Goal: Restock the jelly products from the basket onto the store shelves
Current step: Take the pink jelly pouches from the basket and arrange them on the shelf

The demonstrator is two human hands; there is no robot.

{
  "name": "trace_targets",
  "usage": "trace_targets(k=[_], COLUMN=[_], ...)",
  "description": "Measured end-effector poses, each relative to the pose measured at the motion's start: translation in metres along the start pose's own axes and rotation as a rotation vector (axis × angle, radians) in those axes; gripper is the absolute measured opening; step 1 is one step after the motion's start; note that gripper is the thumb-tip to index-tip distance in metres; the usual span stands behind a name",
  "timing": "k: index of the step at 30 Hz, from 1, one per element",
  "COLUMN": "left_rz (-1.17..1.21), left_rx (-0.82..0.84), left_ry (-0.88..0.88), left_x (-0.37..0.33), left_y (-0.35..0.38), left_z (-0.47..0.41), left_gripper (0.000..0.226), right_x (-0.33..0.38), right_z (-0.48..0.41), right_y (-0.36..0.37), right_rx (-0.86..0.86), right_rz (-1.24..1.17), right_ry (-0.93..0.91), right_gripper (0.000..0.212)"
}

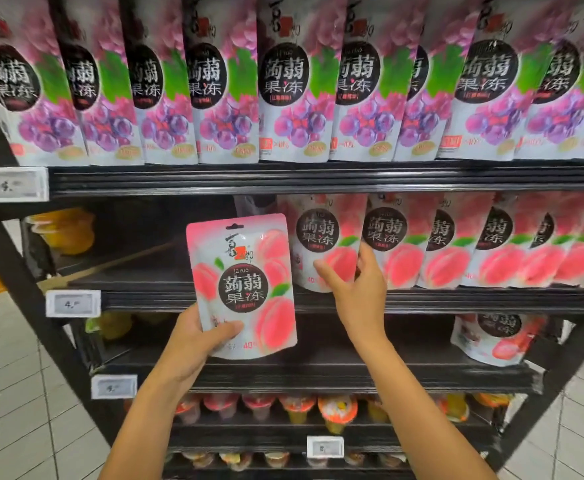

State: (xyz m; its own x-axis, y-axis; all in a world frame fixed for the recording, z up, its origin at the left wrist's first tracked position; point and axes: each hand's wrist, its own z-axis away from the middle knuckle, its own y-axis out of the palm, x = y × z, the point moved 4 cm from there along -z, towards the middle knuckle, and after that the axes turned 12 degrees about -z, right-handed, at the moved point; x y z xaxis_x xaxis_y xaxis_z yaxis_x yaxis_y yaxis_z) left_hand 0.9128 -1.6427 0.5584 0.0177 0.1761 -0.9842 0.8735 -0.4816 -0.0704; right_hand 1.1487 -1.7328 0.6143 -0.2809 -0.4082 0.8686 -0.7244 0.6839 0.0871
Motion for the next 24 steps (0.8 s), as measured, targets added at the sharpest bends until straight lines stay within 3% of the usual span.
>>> trace_targets(k=[4, 10, 24], left_rz=[0.005, 0.015, -0.022], left_rx=[0.021, 0.038, 0.064], left_ry=[0.001, -0.006, -0.030], left_x=[0.004, 0.006, 0.006], left_y=[0.004, 0.011, 0.019], left_z=[-0.001, -0.001, 0.000], left_gripper=[0.049, 0.051, 0.047], right_x=[-0.005, 0.000, -0.006], right_z=[0.007, 0.007, 0.002], right_y=[-0.016, -0.025, -0.036], right_rx=[0.001, -0.126, -0.232], right_rz=[0.075, 0.401, 0.394], right_ry=[0.019, -0.029, -0.026], right_gripper=[0.043, 0.036, 0.023])
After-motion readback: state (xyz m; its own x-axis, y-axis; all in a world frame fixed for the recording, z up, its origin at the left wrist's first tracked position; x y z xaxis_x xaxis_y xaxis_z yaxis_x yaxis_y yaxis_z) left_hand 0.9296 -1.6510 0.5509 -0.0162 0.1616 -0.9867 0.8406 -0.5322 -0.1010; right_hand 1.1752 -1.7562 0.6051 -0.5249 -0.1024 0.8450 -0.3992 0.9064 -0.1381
